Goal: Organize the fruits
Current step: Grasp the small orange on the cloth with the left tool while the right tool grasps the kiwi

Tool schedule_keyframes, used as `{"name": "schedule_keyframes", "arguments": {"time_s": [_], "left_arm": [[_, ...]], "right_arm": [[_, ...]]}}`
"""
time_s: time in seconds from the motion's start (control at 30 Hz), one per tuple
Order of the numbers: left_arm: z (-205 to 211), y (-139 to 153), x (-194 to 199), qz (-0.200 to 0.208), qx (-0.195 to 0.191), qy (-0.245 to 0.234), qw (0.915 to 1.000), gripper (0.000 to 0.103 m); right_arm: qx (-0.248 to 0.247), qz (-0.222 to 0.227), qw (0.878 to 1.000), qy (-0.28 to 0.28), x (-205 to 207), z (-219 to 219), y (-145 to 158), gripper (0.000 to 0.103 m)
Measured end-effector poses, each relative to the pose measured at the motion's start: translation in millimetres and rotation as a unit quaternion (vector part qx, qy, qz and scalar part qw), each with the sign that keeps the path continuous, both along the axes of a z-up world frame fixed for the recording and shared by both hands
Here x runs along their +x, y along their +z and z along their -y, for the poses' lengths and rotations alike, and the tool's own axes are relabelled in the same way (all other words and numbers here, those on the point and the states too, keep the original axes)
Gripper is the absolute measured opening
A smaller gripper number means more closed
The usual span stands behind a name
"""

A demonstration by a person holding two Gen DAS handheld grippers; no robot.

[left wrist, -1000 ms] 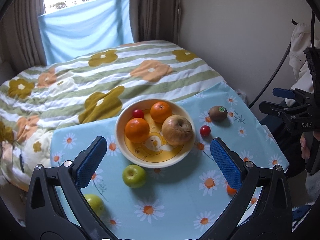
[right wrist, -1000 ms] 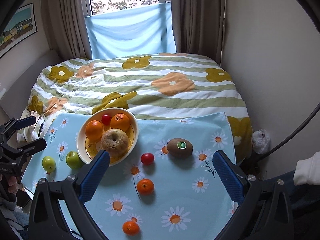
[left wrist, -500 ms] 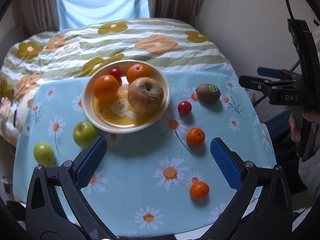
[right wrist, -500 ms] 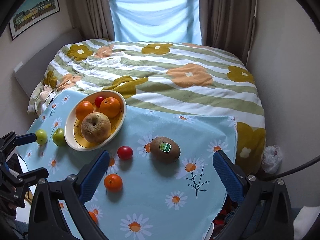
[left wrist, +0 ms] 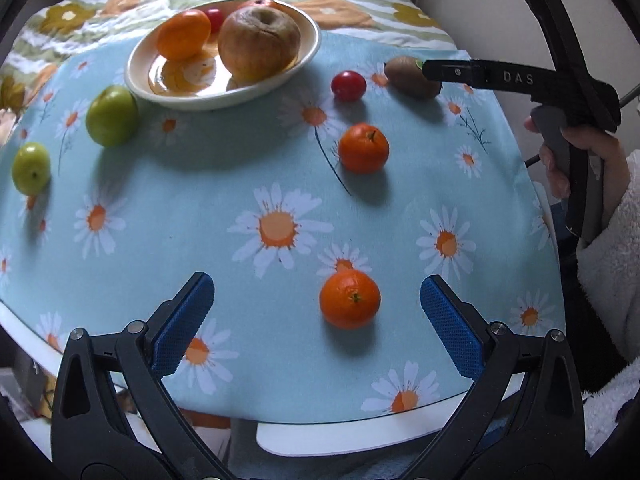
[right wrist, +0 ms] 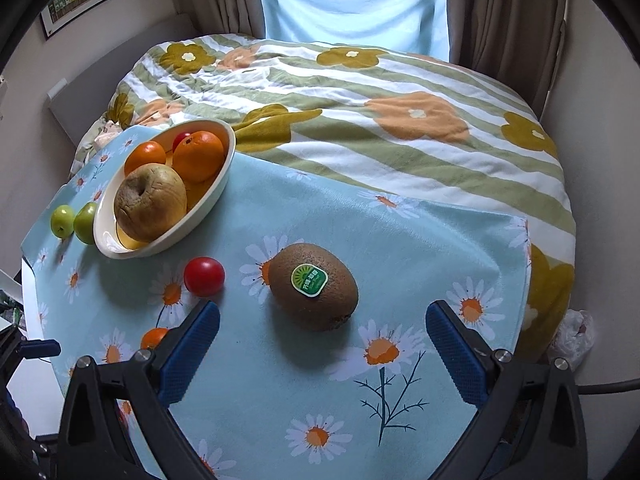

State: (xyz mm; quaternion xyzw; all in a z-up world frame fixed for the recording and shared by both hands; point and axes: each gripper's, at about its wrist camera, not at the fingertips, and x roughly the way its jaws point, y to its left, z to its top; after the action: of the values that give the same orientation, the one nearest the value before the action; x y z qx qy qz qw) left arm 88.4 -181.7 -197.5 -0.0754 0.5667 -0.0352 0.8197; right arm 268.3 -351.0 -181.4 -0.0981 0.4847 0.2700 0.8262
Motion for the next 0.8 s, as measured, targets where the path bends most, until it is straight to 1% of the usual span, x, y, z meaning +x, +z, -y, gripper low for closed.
{"name": "schedule_keyframes", "arguments": {"time_s": [0.03,0.07,0.1,0.17,0.2,0.23,0.27,0.37,0.43,0.5,0.53,0.57,0.7,0.8], "left_arm": [[4,-3,-1,-0.003,0.001,-0.002,1.0,0.102],[6,-5,-2,-0.006,0.002,-0.004,1.0,0.096],[10,-8,-2,-0.009,0.005,-0.006,0.9999,0.093],[15,-13,-3,-0.014,0.011,-0.008,0.9998,0.082],[17,-16,-3,-0.016,0.013,-0.009,0.9997,0.08],[19,-18,-3,-0.018,0.015,-0.01,0.9997,0.076],[19,-19,-3,-0.019,0.016,-0.01,0.9996,0.068],[22,-21,-4,-0.024,0.021,-0.011,0.9994,0.058],[24,-22,-4,-0.023,0.029,-0.015,0.9992,0.056],[24,-22,-3,-0.022,0.036,-0.02,0.9989,0.05],[24,-21,-2,-0.022,0.035,-0.021,0.9989,0.043],[25,-21,1,-0.023,0.036,-0.02,0.9989,0.042],[26,-21,5,-0.022,0.039,-0.022,0.9988,0.042],[25,-20,5,-0.021,0.039,-0.022,0.9988,0.042]], "right_arm": [[0.0,-0.001,1.0,0.003,2,-1,-3,0.103],[0.0,-0.003,1.0,0.006,3,-2,-5,0.103],[-0.001,-0.004,1.0,0.009,5,-2,-7,0.103],[-0.003,-0.006,1.0,0.014,6,-3,-11,0.103],[-0.002,-0.007,1.0,0.016,7,-3,-13,0.103],[0.0,-0.01,1.0,0.018,8,-3,-14,0.103],[0.003,-0.013,1.0,0.02,9,-3,-16,0.103],[0.001,-0.016,1.0,0.025,11,-4,-20,0.103],[0.003,-0.016,0.999,0.027,11,-4,-21,0.103],[0.005,-0.018,0.999,0.029,12,-4,-23,0.103],[0.006,-0.018,0.999,0.03,12,-4,-24,0.103],[0.007,-0.02,0.999,0.03,13,-5,-25,0.103],[0.012,-0.024,0.999,0.036,15,-9,-26,0.102],[0.007,-0.026,0.999,0.045,15,-13,-28,0.098]]}}
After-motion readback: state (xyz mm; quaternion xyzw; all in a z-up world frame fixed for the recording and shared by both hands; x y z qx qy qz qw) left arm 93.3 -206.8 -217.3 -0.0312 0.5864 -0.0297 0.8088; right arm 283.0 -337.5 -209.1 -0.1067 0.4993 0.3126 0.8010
